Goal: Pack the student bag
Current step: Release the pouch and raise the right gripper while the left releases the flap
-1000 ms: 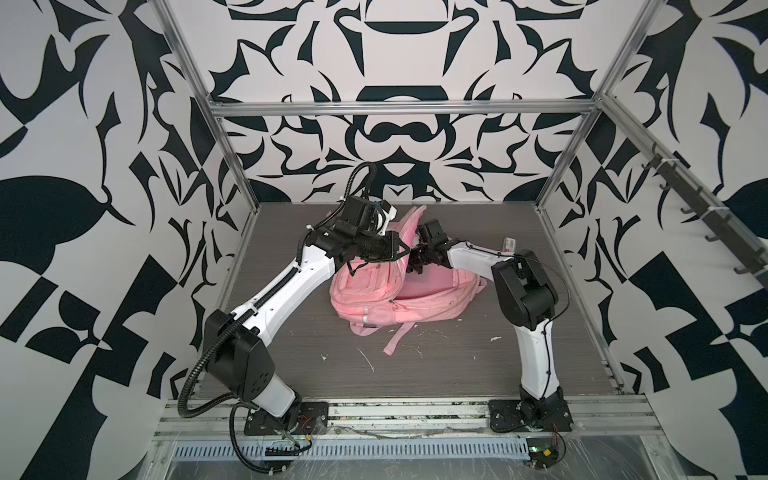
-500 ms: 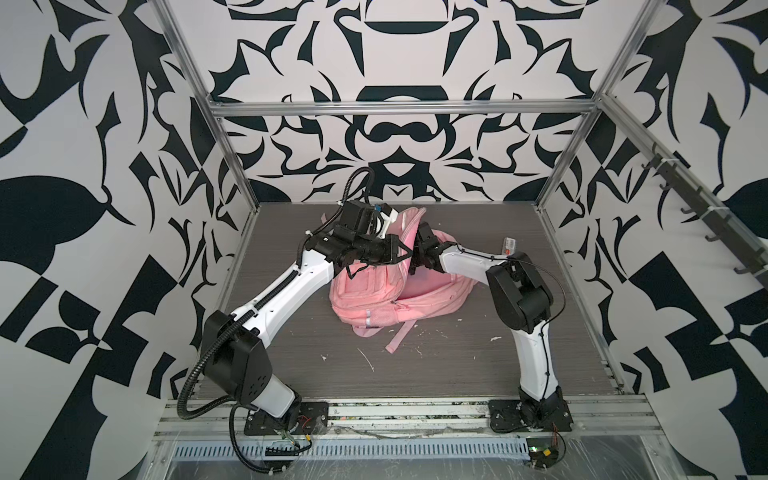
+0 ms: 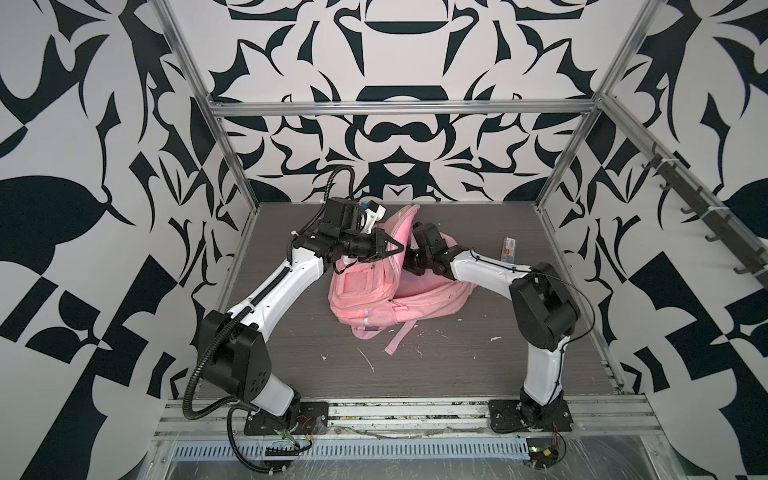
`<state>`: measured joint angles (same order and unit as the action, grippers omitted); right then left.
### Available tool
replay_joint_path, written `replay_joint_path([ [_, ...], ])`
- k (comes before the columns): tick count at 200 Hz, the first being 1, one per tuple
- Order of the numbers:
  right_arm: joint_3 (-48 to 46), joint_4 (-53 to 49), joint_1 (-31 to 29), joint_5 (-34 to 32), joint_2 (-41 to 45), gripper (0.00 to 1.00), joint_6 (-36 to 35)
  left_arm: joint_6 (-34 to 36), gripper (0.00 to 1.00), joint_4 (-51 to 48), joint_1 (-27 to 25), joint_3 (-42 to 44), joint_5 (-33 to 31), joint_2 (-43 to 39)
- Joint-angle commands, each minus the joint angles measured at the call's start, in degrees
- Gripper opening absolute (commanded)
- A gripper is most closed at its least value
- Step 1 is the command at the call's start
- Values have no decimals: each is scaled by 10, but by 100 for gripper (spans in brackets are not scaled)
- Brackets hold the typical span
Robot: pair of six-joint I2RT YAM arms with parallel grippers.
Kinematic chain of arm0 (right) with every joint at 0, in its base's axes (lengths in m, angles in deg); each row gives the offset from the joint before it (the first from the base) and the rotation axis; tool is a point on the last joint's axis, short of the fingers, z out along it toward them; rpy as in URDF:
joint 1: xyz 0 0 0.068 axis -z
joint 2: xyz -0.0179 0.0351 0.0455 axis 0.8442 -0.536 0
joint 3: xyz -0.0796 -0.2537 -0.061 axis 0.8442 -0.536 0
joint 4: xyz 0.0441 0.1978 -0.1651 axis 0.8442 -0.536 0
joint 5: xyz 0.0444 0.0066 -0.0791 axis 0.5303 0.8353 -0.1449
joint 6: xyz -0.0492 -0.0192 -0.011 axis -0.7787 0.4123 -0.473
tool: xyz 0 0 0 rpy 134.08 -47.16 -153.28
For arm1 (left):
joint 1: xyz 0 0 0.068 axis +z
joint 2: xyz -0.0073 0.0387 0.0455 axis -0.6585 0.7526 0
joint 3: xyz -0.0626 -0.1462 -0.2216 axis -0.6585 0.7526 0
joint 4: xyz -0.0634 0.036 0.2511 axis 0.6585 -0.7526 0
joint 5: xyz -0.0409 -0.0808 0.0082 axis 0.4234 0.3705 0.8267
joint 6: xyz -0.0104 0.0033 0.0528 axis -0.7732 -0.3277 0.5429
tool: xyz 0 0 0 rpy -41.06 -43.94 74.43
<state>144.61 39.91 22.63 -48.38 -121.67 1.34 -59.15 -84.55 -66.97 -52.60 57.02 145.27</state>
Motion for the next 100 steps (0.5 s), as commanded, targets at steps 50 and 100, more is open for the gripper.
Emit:
replay_joint_path([
  [50, 42, -223, -17, -85, 145, 91, -99, 52, 0, 27, 26, 8, -13, 20],
  [100, -36, -338, 0, -211, 282, 90, 1, 61, 0, 21, 20, -2, -26, 77],
])
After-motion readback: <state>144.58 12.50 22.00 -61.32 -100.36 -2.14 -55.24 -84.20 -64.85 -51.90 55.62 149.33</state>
